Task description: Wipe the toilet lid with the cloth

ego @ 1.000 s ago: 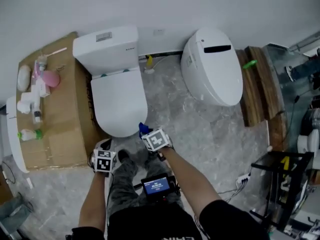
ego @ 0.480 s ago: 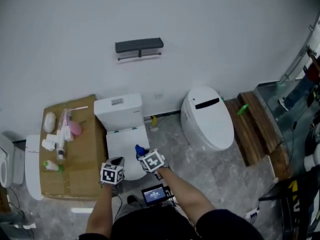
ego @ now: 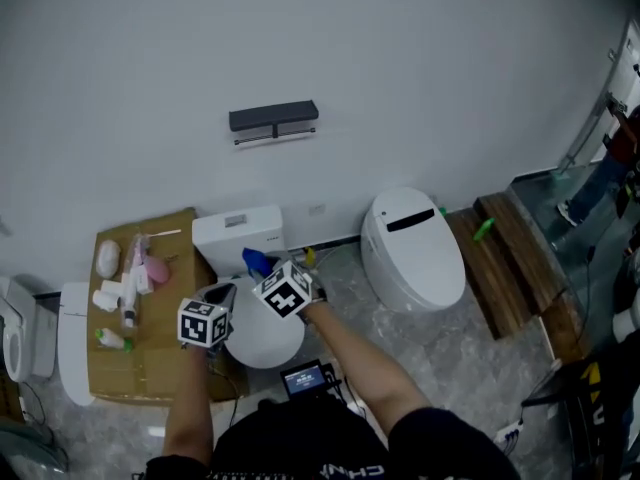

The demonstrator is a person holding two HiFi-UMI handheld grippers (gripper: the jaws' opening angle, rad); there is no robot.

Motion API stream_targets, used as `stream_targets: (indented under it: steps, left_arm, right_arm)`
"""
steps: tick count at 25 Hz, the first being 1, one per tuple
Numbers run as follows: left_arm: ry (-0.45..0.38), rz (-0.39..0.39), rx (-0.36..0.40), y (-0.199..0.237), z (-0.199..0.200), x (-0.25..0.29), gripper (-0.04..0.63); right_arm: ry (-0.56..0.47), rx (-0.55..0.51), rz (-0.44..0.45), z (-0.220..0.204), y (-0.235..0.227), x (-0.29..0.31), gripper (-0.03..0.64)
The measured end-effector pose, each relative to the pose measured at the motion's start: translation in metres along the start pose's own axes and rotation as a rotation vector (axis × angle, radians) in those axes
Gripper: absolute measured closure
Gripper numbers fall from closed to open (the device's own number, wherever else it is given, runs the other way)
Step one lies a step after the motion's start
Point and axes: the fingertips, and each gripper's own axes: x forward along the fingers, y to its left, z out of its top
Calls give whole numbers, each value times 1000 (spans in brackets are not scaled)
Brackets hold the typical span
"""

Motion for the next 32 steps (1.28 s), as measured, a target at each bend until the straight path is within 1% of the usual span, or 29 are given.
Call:
stream_targets:
  steps: [2,5,9,12,16,19,22,25,27,29,32]
  left_arm:
    - [-6,6,22,0,9,-3,584]
    - [4,12,8,-2,8,-3,584]
    - [58,15,33,-14,-8,2,584]
    - [77,13,60,-29,-20,5,584]
    - [82,33,26,-46,-32,1,584]
    - [88,44,39,-58,-42,-6,584]
    - [96,43,60,-68,-57,-18,584]
    - [77,36,44,-75,-68,-32,584]
    - [60,24,38,-80,-74,-45,584]
    - [53,15,49,-85,-82,-60,584]
    - [44,14,48,-87,-102,-90,584]
  right_arm:
    - [-30,-39,-12,14,-3,-5,525]
    - [-45,-67,0,11,3,-8,526]
    - [-34,-101,-1,-13,6,-11,525]
    - [-17,-92,9,-31,5,-15,526]
    - [-14,-84,29,-47,8,-24,526]
    - [-1,-84,34,-60,15,-30,525]
    - [11,-74,38,-72,33,-39,525]
    - [22,-66,35,-81,55,-51,525]
    - [30,-64,25,-86,70,-60,525]
    - [40,-65,6,-90,85,-68,525]
    - [49,-40,-18,-94,113,-78,525]
